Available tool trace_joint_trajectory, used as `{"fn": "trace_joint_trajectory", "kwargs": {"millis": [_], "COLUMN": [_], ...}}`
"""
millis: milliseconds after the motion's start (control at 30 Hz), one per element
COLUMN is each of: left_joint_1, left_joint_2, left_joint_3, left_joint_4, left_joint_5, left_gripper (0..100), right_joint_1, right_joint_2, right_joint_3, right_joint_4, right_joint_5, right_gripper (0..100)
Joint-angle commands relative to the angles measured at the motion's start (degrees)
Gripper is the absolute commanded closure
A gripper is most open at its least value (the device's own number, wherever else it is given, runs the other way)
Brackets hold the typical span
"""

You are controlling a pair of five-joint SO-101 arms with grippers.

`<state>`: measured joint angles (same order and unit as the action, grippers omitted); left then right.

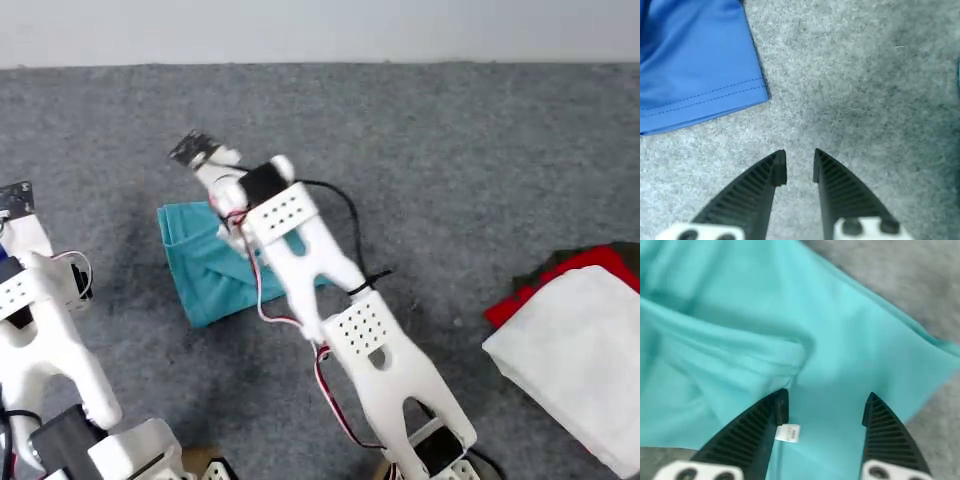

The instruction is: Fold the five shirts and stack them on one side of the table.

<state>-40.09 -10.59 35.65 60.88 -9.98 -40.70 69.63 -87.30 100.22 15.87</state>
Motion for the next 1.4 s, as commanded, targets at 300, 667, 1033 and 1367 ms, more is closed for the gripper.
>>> {"fn": "trace_joint_trajectory", "kwargs": {"millis": [300, 667, 1033, 1367], "left_joint_1": [-0.3, -0.4, -0.4, -0.2], "left_joint_2": [-1.9, -1.9, -1.9, -1.8], "left_joint_3": [-2.1, -2.1, -2.1, -2.0], "left_joint_4": [-0.1, 0.1, 0.1, 0.1], "left_joint_5": [-0.7, -0.7, -0.7, -0.7], "left_gripper": [90, 90, 90, 90], "right_joint_1": [-10.9, -12.3, -6.7, -2.6], "right_joint_2": [-1.9, -11.7, -19.3, -5.8], "right_joint_3": [-3.5, -2.8, 7.9, 9.1], "right_joint_4": [2.5, 2.9, -0.8, -10.2], "right_joint_5": [-0.4, -0.7, -0.5, -0.4], "right_gripper": [75.3, 75.3, 75.3, 75.3]}}
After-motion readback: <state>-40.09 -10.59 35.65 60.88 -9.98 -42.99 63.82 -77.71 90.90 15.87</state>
